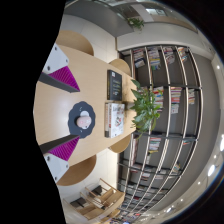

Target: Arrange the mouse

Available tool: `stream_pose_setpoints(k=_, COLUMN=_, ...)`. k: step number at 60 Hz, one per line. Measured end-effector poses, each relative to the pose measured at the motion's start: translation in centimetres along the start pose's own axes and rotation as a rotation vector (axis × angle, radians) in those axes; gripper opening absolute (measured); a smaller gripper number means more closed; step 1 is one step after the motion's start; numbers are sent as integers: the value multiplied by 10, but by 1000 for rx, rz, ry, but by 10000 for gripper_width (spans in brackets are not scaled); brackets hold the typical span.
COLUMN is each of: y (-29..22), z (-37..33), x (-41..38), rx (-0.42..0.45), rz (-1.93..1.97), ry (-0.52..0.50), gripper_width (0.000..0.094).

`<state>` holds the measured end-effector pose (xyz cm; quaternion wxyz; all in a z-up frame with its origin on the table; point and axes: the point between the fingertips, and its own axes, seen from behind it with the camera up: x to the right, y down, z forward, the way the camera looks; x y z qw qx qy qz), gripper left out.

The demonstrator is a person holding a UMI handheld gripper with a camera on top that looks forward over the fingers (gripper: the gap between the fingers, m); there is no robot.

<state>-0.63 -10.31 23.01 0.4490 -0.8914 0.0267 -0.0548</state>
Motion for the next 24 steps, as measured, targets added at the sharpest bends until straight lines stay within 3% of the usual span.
stream_pose_setpoints(k=24, y=24, z=-22, x=-11, rx=-13, rz=18, ry=7, gripper_width=864)
